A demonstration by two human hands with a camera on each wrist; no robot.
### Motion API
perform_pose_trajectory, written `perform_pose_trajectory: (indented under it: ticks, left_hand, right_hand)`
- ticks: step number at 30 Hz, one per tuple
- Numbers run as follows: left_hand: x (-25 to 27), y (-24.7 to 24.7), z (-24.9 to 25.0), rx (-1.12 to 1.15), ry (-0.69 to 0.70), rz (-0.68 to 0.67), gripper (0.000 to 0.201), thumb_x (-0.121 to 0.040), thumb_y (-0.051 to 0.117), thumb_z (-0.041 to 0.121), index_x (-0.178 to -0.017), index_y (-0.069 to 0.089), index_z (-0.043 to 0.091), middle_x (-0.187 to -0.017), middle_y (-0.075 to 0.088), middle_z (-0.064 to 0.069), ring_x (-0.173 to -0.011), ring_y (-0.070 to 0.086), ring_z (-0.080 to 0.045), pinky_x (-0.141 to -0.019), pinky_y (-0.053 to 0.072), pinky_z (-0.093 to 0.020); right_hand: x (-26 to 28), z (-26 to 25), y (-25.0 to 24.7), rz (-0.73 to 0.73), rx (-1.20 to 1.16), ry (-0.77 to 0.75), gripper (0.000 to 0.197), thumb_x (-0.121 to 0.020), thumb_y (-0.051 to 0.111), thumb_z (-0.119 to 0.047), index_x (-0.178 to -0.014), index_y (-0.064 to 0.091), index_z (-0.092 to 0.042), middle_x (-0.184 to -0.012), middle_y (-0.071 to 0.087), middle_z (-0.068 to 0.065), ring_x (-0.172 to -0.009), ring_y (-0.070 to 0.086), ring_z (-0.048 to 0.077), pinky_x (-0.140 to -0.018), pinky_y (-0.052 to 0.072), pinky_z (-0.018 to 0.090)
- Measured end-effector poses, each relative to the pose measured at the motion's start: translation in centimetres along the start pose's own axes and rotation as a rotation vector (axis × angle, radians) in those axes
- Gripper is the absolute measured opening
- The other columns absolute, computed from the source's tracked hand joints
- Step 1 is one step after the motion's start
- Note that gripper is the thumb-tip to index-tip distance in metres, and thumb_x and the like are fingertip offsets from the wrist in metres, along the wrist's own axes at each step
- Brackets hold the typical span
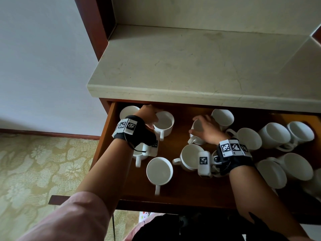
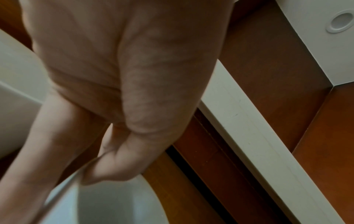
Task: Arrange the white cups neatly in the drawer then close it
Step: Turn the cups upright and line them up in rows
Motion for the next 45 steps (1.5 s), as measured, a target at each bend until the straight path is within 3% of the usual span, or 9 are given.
perform_pose_trajectory:
  ticks: [6, 11, 16, 21, 27, 32, 34, 39, 45]
  left_hand:
    - [-0.1, 0.0, -0.1, 0.005, -0.013, 0.001, 0.054, -0.081, 0.061, 0.002, -0.132, 0.055, 0.016, -0.115, 0.068, -0.01, -0.105, 0.064, -0.023, -0.092, 0.052, -0.032]
    - [0.1, -0.1, 0.0, 0.08, -0.013, 0.008, 0.053, -0.082, 0.056, -0.001, -0.131, 0.056, 0.019, -0.114, 0.068, -0.008, -0.097, 0.068, -0.02, -0.076, 0.053, -0.021]
    - [0.3, -0.2, 0.2, 0.03, -0.018, 0.014, 0.059, -0.081, 0.057, 0.0, -0.137, 0.049, 0.018, -0.122, 0.064, -0.01, -0.108, 0.062, -0.024, -0.085, 0.05, -0.024]
    - [0.4, -0.3, -0.1, 0.118, -0.063, -0.042, 0.049, -0.088, 0.055, 0.009, -0.136, 0.047, 0.011, -0.115, 0.065, -0.015, -0.087, 0.071, -0.029, -0.078, 0.059, -0.036]
    - [0.8, -1.3, -0.8, 0.086, -0.127, -0.052, 0.055, -0.089, 0.059, 0.021, -0.141, 0.041, 0.016, -0.106, 0.069, -0.011, -0.09, 0.07, -0.022, -0.079, 0.059, -0.036]
    - [2.2, -2.6, -0.1, 0.01, -0.079, -0.062, 0.028, -0.091, 0.057, 0.024, -0.108, 0.063, 0.002, -0.091, 0.072, -0.012, -0.085, 0.071, -0.023, -0.08, 0.058, -0.036]
    - [3.0, -2.6, 0.6, -0.001, -0.053, -0.128, 0.024, -0.091, 0.056, 0.026, -0.102, 0.065, 0.006, -0.089, 0.073, -0.01, -0.086, 0.071, -0.023, -0.081, 0.058, -0.034]
    - [5.1, -1.6, 1.8, -0.053, 0.125, -0.424, 0.021, -0.091, 0.061, 0.029, -0.111, 0.064, 0.022, -0.111, 0.069, 0.001, -0.099, 0.067, -0.014, -0.095, 0.052, -0.033]
    - [6.3, 0.8, 2.5, 0.086, 0.245, -0.686, 0.03, -0.093, 0.06, 0.023, -0.122, 0.062, 0.03, -0.12, 0.066, 0.012, -0.11, 0.062, -0.005, -0.091, 0.046, -0.017]
  right_hand:
    - [0.1, -0.1, -0.1, 0.006, 0.0, -0.008, 0.057, -0.087, 0.061, -0.044, -0.135, 0.041, -0.022, -0.132, 0.039, 0.008, -0.127, 0.034, 0.026, -0.101, 0.027, 0.036]
    - [0.2, -0.1, -0.1, 0.005, -0.019, -0.01, 0.056, -0.087, 0.061, -0.043, -0.134, 0.041, -0.022, -0.131, 0.038, 0.009, -0.124, 0.038, 0.026, -0.095, 0.029, 0.033]
    - [0.2, -0.2, -0.1, 0.012, -0.011, -0.016, 0.056, -0.087, 0.061, -0.043, -0.135, 0.04, -0.022, -0.131, 0.038, 0.009, -0.125, 0.036, 0.026, -0.097, 0.029, 0.034]
    - [0.3, 0.0, -0.1, -0.021, -0.003, -0.03, 0.055, -0.089, 0.058, -0.045, -0.136, 0.039, -0.025, -0.136, 0.033, 0.008, -0.129, 0.031, 0.027, -0.103, 0.026, 0.038]
    - [0.4, -0.1, -0.1, -0.056, 0.056, -0.041, 0.058, -0.091, 0.052, -0.047, -0.141, 0.031, -0.027, -0.146, 0.022, 0.007, -0.14, 0.014, 0.028, -0.111, 0.015, 0.042]
    - [-0.1, 0.1, 0.4, -0.063, 0.093, -0.053, 0.056, -0.092, 0.047, -0.047, -0.142, 0.028, -0.029, -0.154, 0.015, 0.0, -0.145, -0.012, 0.024, -0.116, -0.007, 0.044]
    - [-0.1, 0.2, 0.4, -0.066, 0.089, -0.046, 0.055, -0.092, 0.046, -0.048, -0.142, 0.027, -0.031, -0.156, 0.012, -0.002, -0.145, -0.015, 0.023, -0.116, -0.01, 0.044]
    - [0.0, 0.2, 0.3, -0.066, 0.079, -0.048, 0.052, -0.092, 0.047, -0.048, -0.139, 0.03, -0.033, -0.156, 0.012, -0.005, -0.146, -0.012, 0.02, -0.116, -0.007, 0.046]
    - [-0.2, 0.2, 0.4, -0.04, 0.107, -0.031, 0.049, -0.092, 0.047, -0.049, -0.136, 0.034, -0.034, -0.155, 0.014, -0.005, -0.146, -0.01, 0.02, -0.117, -0.007, 0.045]
Point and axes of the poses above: each hand's wrist, its own x-axis away from the middle knuckle, its own y-axis out of the palm, z = x × y, the point moved 2 cm from there along -x, towards the middle knuckle
